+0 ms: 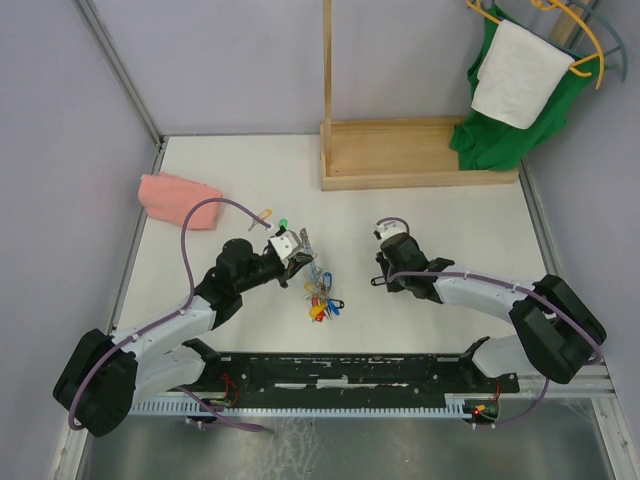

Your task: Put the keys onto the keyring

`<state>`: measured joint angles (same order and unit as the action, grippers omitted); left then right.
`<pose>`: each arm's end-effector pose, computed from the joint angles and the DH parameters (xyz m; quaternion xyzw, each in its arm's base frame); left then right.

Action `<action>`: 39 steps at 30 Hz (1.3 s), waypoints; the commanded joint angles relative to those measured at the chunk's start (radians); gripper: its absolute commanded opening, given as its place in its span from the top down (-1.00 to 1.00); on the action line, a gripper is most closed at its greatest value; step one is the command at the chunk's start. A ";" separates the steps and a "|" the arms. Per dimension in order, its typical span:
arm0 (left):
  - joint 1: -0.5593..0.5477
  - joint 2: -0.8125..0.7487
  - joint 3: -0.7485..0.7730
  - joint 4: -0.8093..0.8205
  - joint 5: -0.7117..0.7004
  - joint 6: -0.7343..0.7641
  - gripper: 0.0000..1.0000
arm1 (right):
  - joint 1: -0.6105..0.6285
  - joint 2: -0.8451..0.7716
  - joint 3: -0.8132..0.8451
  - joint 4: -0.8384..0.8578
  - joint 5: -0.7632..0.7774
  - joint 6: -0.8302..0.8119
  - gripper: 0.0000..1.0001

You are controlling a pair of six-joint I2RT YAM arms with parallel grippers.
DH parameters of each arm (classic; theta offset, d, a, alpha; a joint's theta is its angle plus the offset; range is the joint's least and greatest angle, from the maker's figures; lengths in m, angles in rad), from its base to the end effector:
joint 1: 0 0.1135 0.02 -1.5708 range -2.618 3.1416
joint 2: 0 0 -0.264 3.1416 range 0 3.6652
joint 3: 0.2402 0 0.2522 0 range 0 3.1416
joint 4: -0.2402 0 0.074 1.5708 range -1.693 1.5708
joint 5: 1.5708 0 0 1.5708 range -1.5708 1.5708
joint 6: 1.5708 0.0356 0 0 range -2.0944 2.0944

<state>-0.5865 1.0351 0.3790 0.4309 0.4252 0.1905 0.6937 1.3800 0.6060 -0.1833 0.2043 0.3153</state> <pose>0.1748 -0.1338 0.2149 0.4113 0.6577 -0.2816 0.5648 0.1966 0.1541 0.1554 -0.1481 0.9372 0.0601 0.3100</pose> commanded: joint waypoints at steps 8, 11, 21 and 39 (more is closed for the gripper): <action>-0.003 0.005 0.033 0.043 0.027 -0.027 0.95 | 0.004 -0.021 -0.020 0.163 0.051 0.024 0.53; -0.003 0.003 0.033 0.043 0.027 -0.027 0.95 | 0.005 -0.011 -0.021 0.160 0.055 0.027 0.59; -0.003 0.002 0.033 0.043 0.027 -0.028 0.95 | 0.005 0.010 0.003 0.114 0.069 0.013 0.90; -0.003 -0.003 0.032 0.042 0.030 -0.026 0.95 | 0.004 -0.001 0.018 0.100 0.046 0.055 0.67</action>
<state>-0.5865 1.0359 0.3790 0.4309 0.4290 0.1905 0.6941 1.4036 0.5869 -0.0906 0.2481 0.3408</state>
